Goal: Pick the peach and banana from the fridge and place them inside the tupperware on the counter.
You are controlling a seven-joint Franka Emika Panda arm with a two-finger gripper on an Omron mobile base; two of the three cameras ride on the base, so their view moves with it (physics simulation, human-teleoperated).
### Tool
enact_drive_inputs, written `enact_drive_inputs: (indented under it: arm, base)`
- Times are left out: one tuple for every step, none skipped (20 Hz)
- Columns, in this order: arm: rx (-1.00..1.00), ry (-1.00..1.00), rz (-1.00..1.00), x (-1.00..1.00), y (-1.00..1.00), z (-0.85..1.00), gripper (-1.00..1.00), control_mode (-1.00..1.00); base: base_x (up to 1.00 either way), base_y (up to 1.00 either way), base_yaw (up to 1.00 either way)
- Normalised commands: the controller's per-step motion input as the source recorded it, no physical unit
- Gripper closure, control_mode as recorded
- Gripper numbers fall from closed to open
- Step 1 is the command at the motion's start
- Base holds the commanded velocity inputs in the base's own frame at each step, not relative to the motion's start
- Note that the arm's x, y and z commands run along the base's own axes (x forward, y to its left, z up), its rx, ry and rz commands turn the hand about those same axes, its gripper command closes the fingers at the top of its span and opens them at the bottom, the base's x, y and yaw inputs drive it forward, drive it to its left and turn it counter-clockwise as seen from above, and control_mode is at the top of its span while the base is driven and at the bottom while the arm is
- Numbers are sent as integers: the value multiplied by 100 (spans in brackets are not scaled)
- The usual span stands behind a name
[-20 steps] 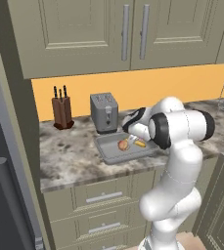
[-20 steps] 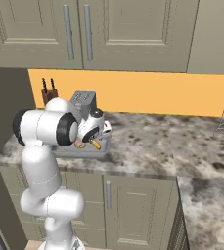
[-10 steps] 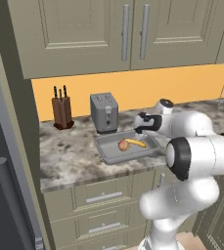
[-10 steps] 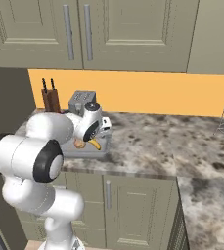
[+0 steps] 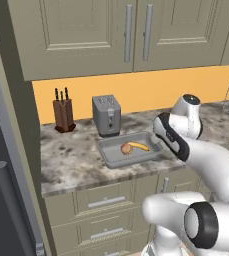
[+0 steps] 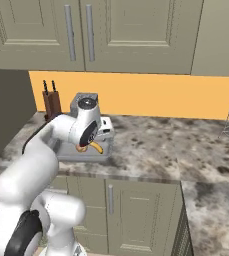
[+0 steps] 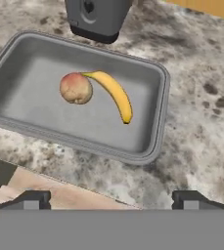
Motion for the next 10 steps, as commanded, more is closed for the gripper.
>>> enact_drive_inputs:
  arm:
    - [0, -20, 0, -100, -24, 52, -100, -100]
    - [0, -22, 0, -100, -26, 51, -100, -100]
    - [0, -23, 0, -100, -33, 52, -100, -100]
    - [0, -25, 0, -100, -40, 51, -100, -100]
    - [0, -28, 0, -100, -41, 46, -100, -100]
    - [0, -29, 0, -100, -43, 41, -100, -100]
    - [0, -31, 0, -100, -44, 37, -100, -100]
    - [0, -31, 0, -100, -46, 37, -100, -100]
    - [1, -30, 0, -100, -46, 41, -100, -100]
    - [1, -27, 0, -100, -46, 45, -100, -100]
  base:
    - [0, 0, 0]
    - [0, 0, 0]
    - [0, 0, 0]
    - [0, 0, 0]
    - [0, 0, 0]
    - [0, 0, 0]
    - [0, 0, 0]
    - [0, 0, 0]
    - [0, 0, 0]
    - [0, 0, 0]
